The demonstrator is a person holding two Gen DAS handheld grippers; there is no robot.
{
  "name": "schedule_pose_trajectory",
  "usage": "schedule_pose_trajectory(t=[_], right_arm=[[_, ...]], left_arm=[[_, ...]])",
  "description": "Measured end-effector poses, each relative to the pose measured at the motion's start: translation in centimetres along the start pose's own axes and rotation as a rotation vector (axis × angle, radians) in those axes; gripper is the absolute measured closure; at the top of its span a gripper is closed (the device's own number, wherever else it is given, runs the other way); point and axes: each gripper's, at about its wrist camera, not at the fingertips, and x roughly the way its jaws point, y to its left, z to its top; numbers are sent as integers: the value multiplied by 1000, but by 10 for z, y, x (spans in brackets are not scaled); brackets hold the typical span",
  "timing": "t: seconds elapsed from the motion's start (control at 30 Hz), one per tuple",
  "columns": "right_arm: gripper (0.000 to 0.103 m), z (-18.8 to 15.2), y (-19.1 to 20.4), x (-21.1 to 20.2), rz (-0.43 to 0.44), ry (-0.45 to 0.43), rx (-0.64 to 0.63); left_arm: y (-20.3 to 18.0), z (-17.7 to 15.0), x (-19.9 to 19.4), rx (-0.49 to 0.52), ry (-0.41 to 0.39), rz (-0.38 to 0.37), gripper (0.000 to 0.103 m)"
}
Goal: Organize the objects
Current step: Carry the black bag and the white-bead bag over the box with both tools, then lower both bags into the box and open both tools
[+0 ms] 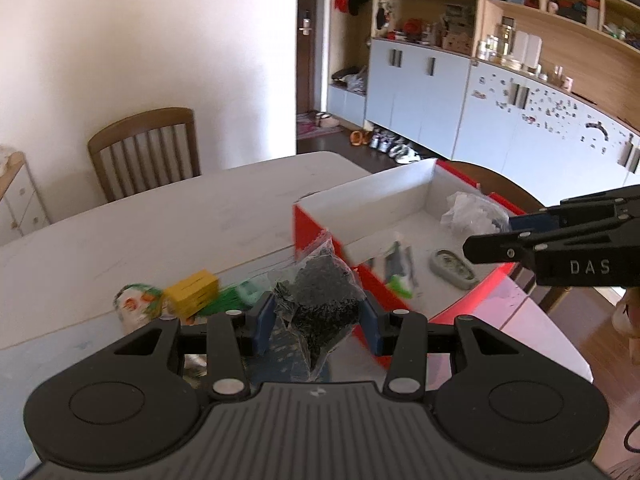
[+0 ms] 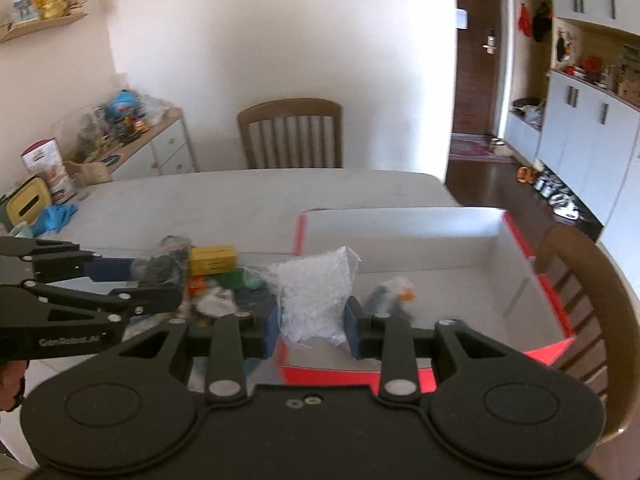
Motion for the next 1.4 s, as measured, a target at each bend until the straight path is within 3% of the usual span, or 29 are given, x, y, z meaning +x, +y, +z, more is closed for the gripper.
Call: schedule_pose_trajectory(t=[0.43, 0.77, 1.13, 1.4], right_arm=[[71, -1, -79, 4, -40, 18, 29], [71, 1, -118, 30, -36, 76, 12], [71, 3, -126, 70, -8, 161, -44], [71, 2, -129, 99, 19, 237, -64]], left_arm=[[-65, 30, 48, 59, 34, -38, 59], [-92, 60, 96, 74, 57, -8, 59], [-114, 94, 155, 134, 101, 17, 59], [-116, 109, 198, 121, 165, -9, 59]])
